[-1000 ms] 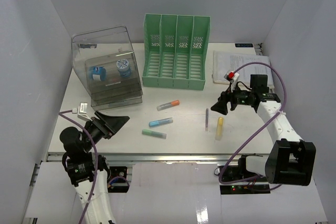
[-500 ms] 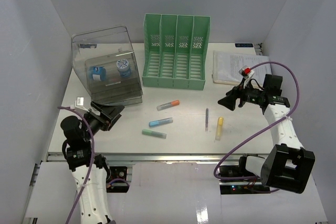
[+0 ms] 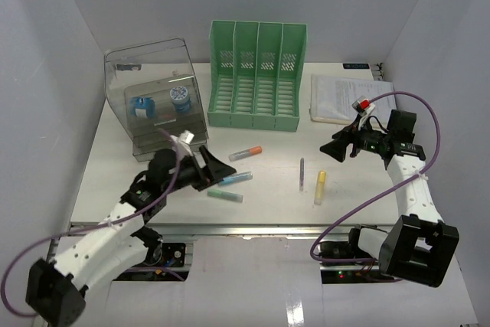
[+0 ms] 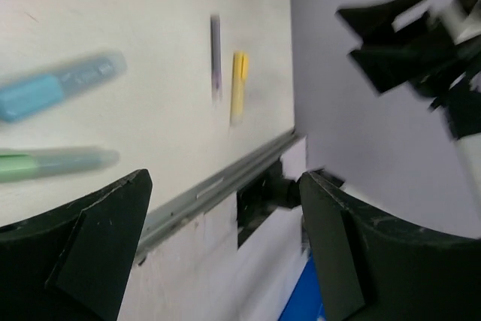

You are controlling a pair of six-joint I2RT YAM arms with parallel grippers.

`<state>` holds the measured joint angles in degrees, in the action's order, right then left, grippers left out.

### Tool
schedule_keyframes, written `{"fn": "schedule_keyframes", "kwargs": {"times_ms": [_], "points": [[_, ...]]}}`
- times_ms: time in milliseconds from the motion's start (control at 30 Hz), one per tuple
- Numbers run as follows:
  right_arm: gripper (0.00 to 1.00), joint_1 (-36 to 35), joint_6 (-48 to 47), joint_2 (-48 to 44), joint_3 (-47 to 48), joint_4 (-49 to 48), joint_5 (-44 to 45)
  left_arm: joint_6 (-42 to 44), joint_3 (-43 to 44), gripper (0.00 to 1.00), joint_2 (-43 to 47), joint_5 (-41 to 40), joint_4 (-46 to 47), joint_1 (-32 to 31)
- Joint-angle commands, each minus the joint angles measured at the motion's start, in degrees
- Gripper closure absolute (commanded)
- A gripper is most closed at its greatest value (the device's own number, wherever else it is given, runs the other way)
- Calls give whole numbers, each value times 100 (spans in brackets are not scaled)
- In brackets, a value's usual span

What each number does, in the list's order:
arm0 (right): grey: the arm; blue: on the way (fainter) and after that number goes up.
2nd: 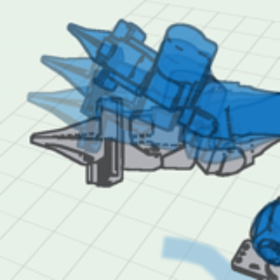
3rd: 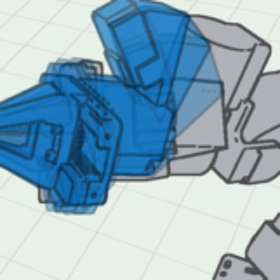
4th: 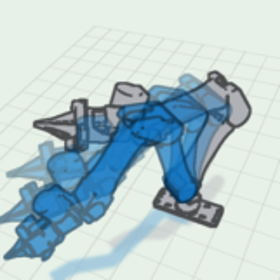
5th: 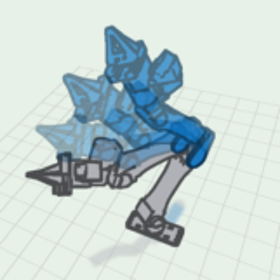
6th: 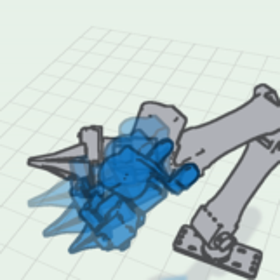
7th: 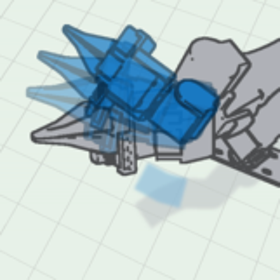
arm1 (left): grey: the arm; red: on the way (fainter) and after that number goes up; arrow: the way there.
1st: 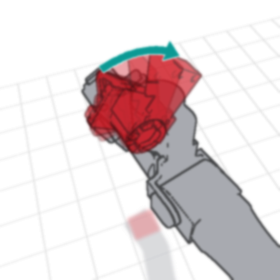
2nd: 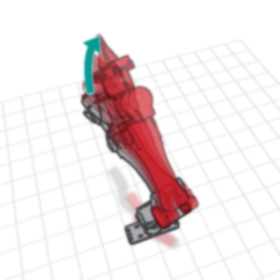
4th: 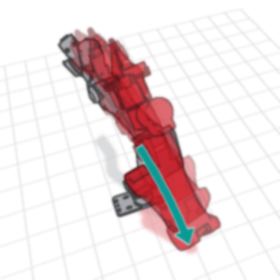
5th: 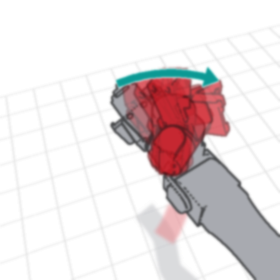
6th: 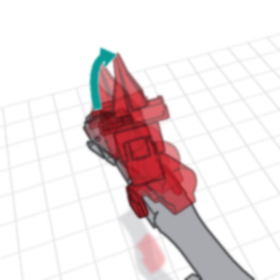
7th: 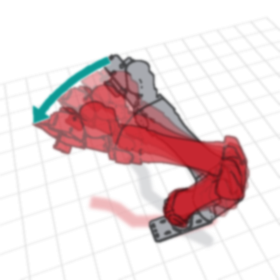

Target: Organize the desk

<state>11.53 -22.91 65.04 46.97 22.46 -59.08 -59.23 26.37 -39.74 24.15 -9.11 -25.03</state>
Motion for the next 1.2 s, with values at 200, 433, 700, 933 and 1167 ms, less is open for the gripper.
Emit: {"fn": "schedule_keyframes", "kwargs": {"times_ms": [200, 433, 700, 933, 1167], "points": [[15, 328, 207, -85, 33, -137, 728, -23, 2319, 10, -3722, -4104, 420, -3601], [15, 574, 348, -91, 20, -183, 887, -126, 5166, 23, -6592, -4600, -1420, -3880], [14, 714, 377, -72, 13, -181, 808, 291, 7023, 25, -8063, -4507, -2217, -3886], [14, 833, 410, -71, -3, -181, 679, 639, 7836, 37, -8862, -4472, -2690, -3886], [14, 899, 412, -34, -4, -178, 548, 959, 8439, 52, -9445, -4469, -3336, -3928]]}}
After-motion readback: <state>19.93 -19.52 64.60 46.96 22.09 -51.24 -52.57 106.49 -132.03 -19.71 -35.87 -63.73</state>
